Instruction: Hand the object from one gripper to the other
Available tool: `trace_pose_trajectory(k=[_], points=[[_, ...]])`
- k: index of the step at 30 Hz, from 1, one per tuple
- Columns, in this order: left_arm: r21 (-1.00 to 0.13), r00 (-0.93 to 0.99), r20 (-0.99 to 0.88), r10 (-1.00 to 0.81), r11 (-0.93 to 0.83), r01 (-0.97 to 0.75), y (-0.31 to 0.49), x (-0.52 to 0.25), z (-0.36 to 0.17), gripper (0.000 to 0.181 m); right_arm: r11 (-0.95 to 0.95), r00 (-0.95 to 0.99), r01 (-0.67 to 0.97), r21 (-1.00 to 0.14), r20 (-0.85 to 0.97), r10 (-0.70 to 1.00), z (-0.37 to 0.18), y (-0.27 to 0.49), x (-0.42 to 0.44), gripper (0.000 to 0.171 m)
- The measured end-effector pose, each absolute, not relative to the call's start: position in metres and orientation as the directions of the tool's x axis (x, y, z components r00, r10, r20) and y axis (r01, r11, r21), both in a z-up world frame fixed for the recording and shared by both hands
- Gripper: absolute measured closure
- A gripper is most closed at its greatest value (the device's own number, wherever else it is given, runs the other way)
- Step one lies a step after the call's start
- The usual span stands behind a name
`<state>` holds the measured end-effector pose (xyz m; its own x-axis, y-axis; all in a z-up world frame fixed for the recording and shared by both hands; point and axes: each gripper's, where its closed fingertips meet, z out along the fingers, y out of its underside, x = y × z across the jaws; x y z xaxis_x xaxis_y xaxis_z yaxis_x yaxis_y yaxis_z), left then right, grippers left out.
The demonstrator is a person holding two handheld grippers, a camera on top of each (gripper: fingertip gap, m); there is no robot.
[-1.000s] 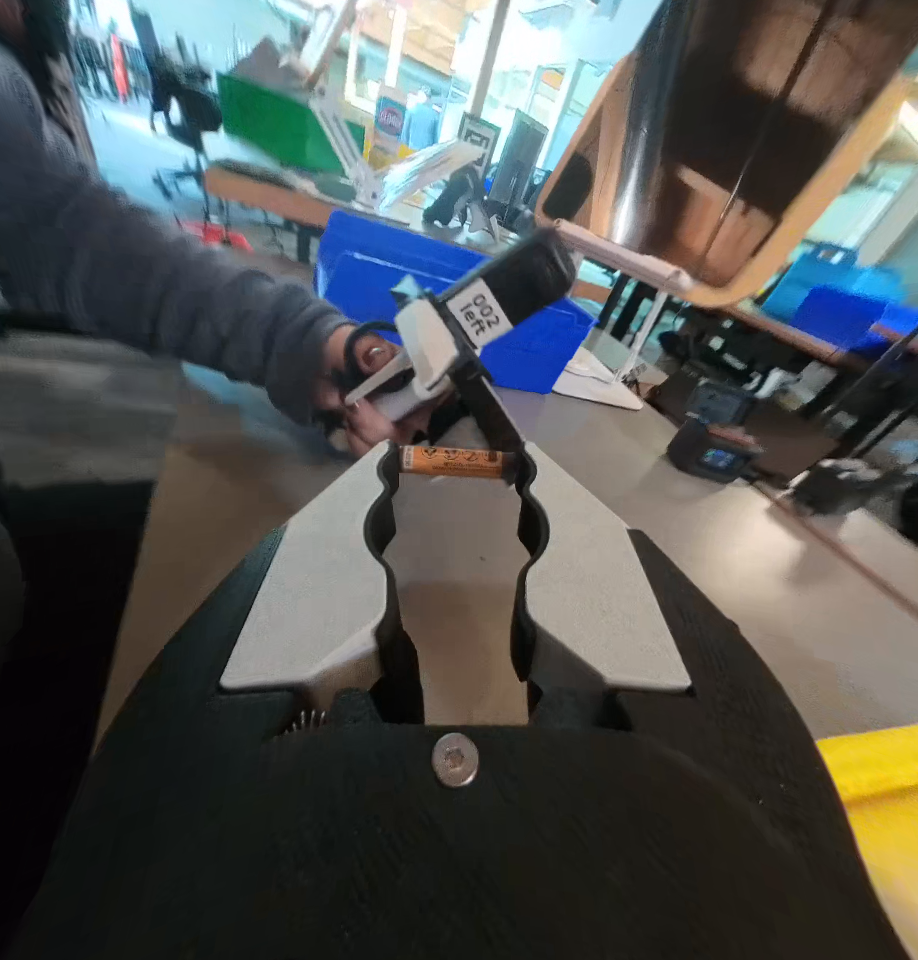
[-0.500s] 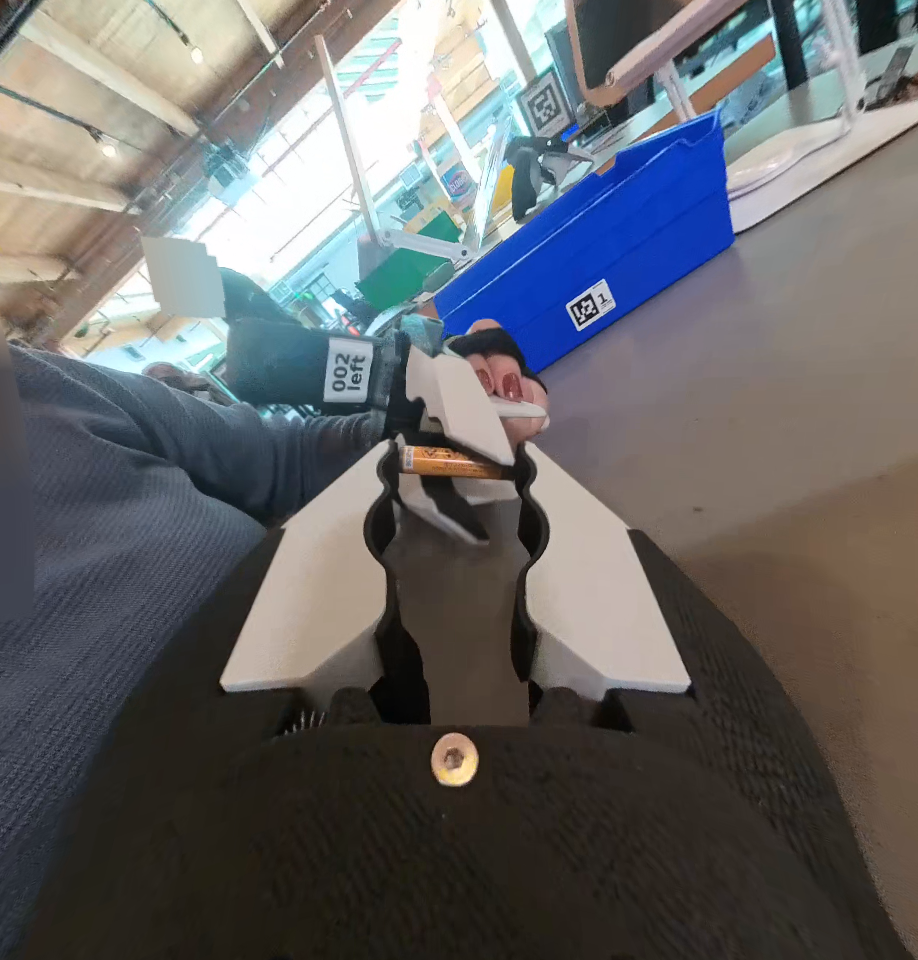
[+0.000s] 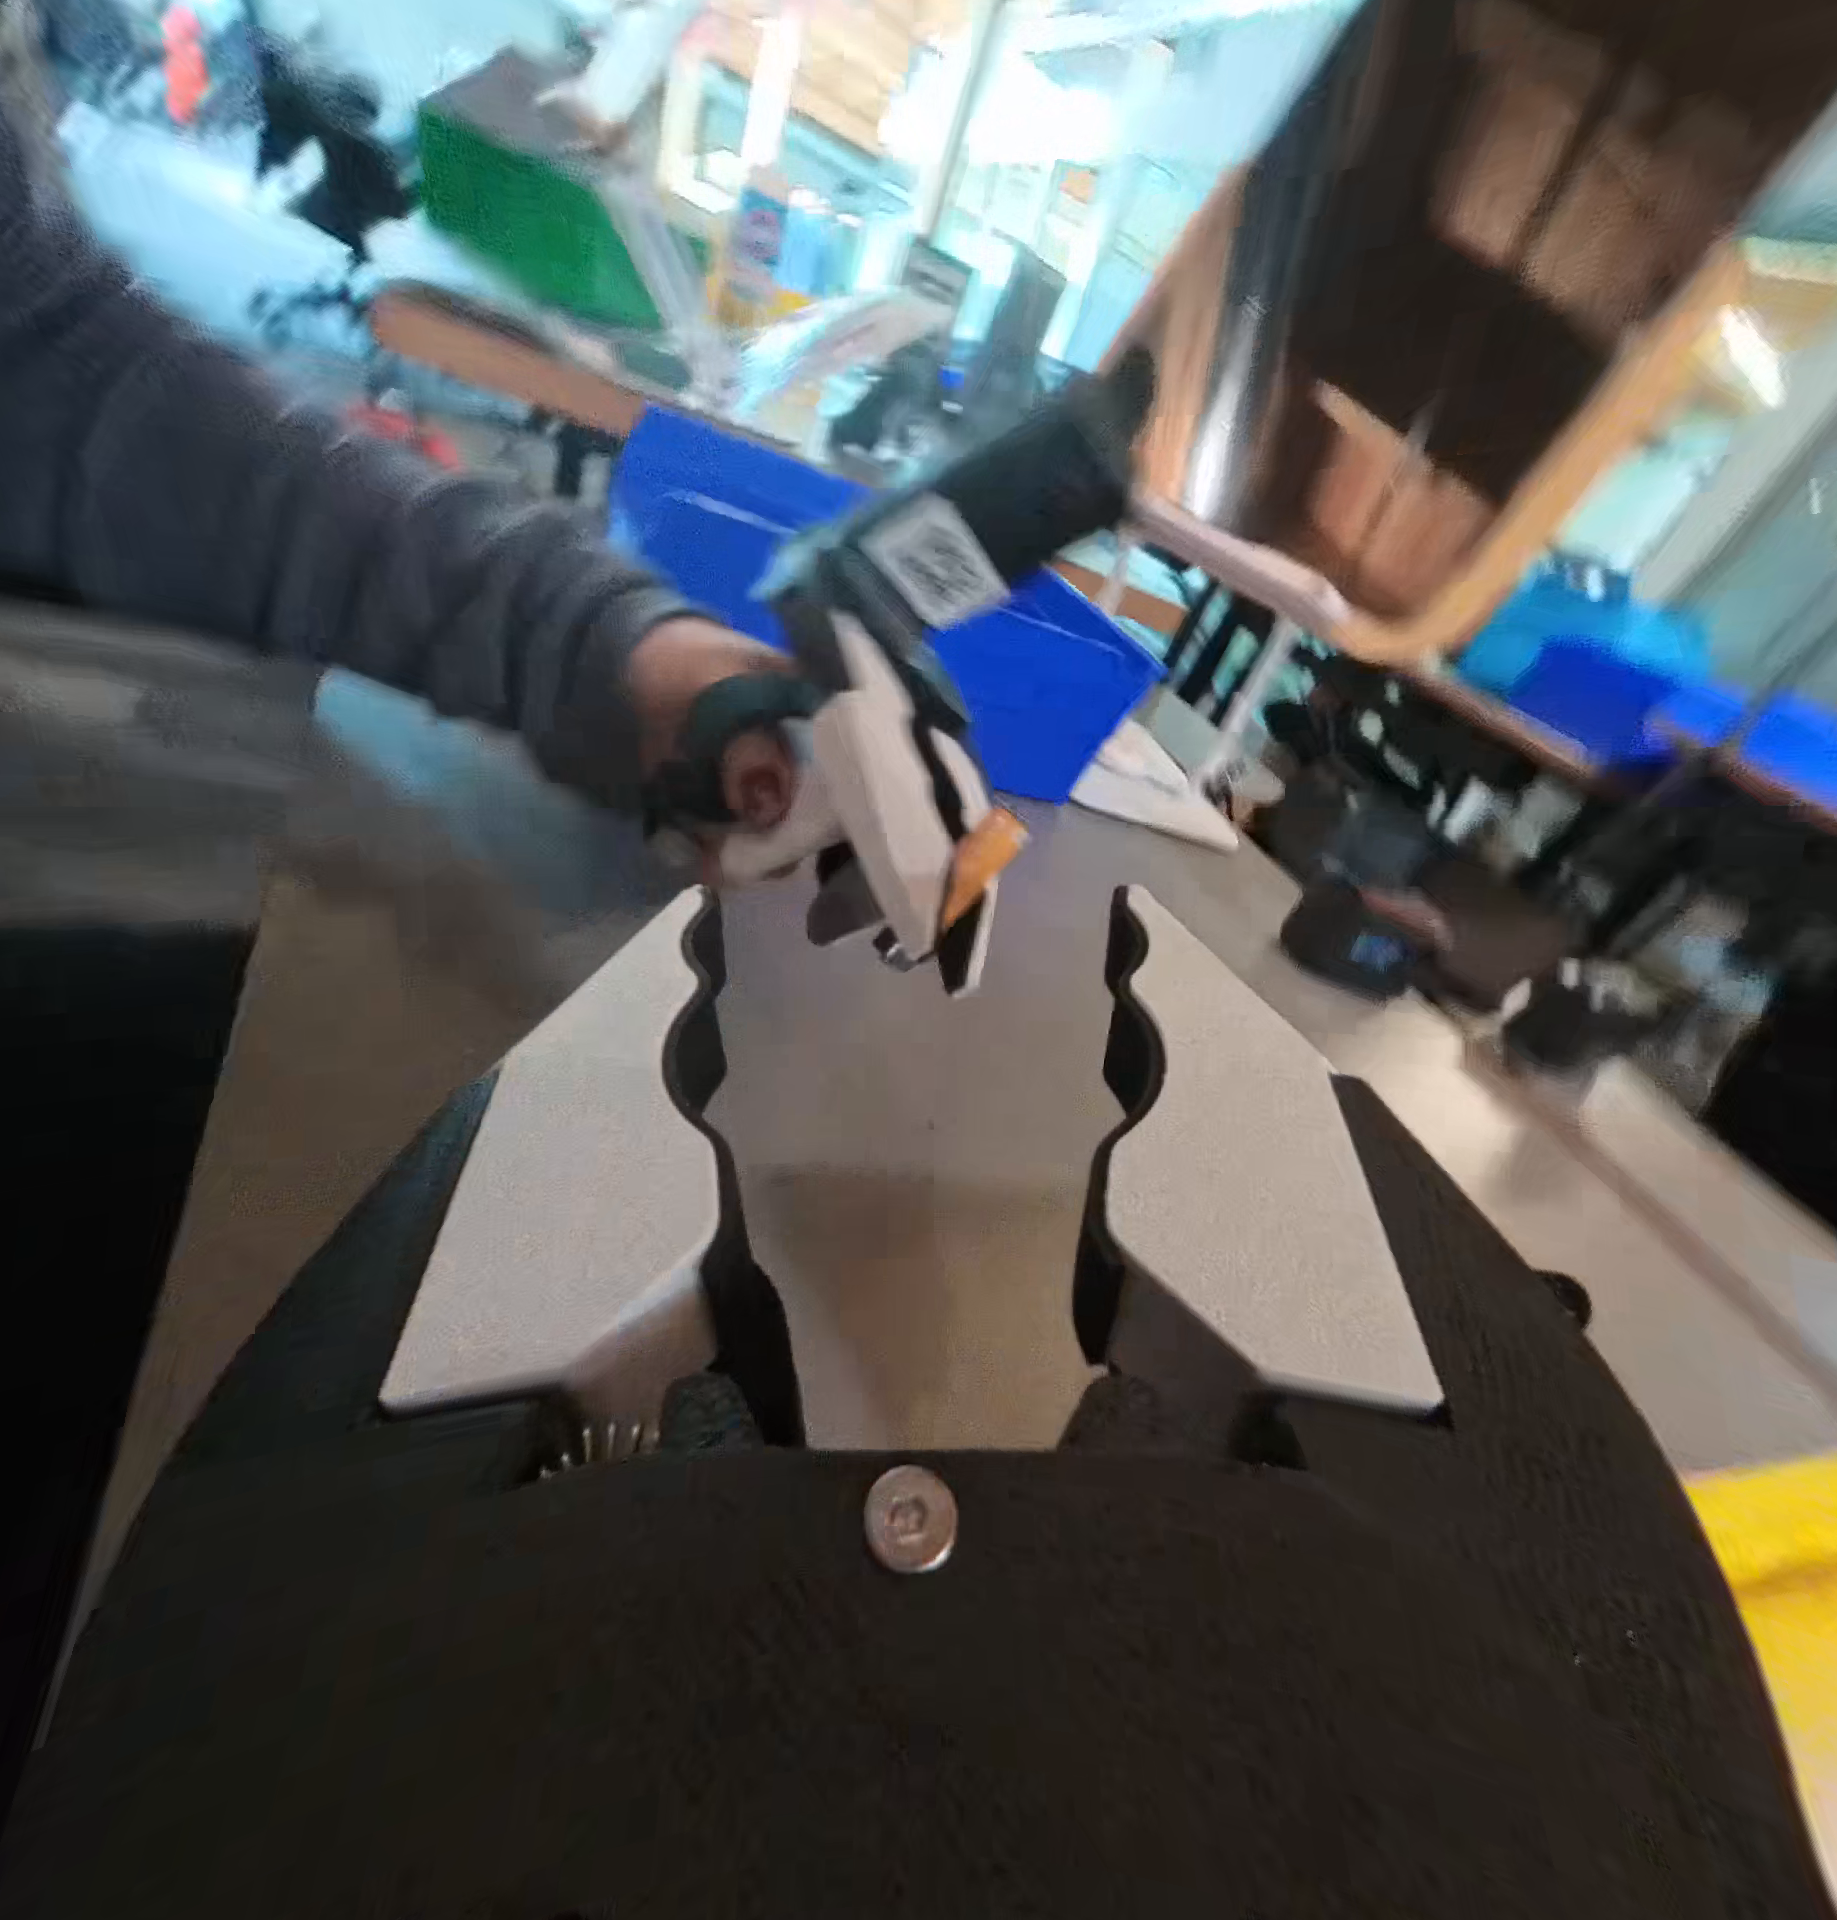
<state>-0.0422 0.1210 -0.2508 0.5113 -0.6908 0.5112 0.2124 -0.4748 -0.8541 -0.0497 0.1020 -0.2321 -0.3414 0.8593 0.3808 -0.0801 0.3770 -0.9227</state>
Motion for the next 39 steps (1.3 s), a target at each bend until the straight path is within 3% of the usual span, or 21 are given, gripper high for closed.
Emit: trace_pose_trajectory(k=[3,7,11,13,18,20,21,22,24,26,28,32,36,39], points=[[-0.729,0.343,0.679,-0.649,-0.649,0.215,0.106,-0.024,-0.258,0.173,0.602,-0.385,-0.145,-0.785,0.606,0.696,-0.247,0.082,-0.041,0.097],[-0.655,0.241,0.749,-0.618,-0.744,0.129,0.089,-0.004,-0.266,0.173,0.707,-0.384,-0.141,-0.693,0.696,0.606,-0.263,0.075,-0.043,0.098],[-0.626,0.163,0.778,-0.606,-0.767,0.138,0.084,0.003,-0.262,0.173,0.729,-0.365,-0.158,-0.665,0.726,0.583,-0.261,0.074,-0.042,0.118],[-0.622,0.150,0.783,-0.604,-0.770,0.142,0.083,0.003,-0.260,0.173,0.724,-0.354,-0.153,-0.672,0.721,0.595,-0.260,0.077,-0.043,0.126],[-0.645,0.138,0.764,-0.630,-0.743,0.177,0.085,0.003,-0.251,0.171,0.650,-0.373,-0.133,-0.748,0.645,0.667,-0.252,0.078,-0.043,0.126],[-0.686,0.145,0.727,-0.671,-0.704,0.185,0.087,0.001,-0.246,0.159,0.575,-0.378,-0.112,-0.811,0.570,0.730,-0.246,0.082,-0.044,0.126],[-0.725,0.166,0.688,-0.706,-0.660,0.196,0.089,-0.001,-0.242,0.143,0.532,-0.373,-0.097,-0.841,0.526,0.764,-0.242,0.086,-0.045,0.126],[-0.784,0.212,0.620,-0.756,-0.586,0.203,0.091,-0.005,-0.240,0.139,0.487,-0.372,-0.081,-0.869,0.480,0.795,-0.240,0.091,-0.046,0.126],[-0.934,0.403,0.357,-0.842,-0.318,0.164,0.101,-0.021,-0.236,0.144,0.368,-0.379,-0.040,-0.929,0.355,0.855,-0.235,0.099,-0.047,0.126],[-1.000,0.595,0.016,-0.803,-0.017,0.003,0.106,-0.042,-0.234,0.146,0.214,-0.423,0.019,-0.977,0.186,0.887,-0.234,0.101,-0.048,0.126],[-0.960,0.690,-0.279,-0.668,0.175,-0.218,0.109,-0.057,-0.232,0.136,0.052,-0.461,0.103,-0.993,-0.001,0.887,-0.237,0.100,-0.049,0.126],[-0.760,0.584,-0.640,-0.499,0.298,-0.578,0.111,-0.046,-0.244,0.128,-0.172,-0.501,0.208,-0.963,-0.256,0.827,-0.240,0.095,-0.051,0.126],[-0.619,0.465,-0.776,-0.425,0.378,-0.688,0.107,-0.023,-0.248,0.148,-0.166,-0.507,0.255,-0.953,-0.278,0.816,-0.249,0.088,-0.052,0.126],[-0.585,0.468,-0.807,-0.361,0.374,-0.720,0.110,-0.021,-0.244,0.167,-0.194,-0.503,0.263,-0.945,-0.305,0.808,-0.247,0.085,-0.053,0.126]])
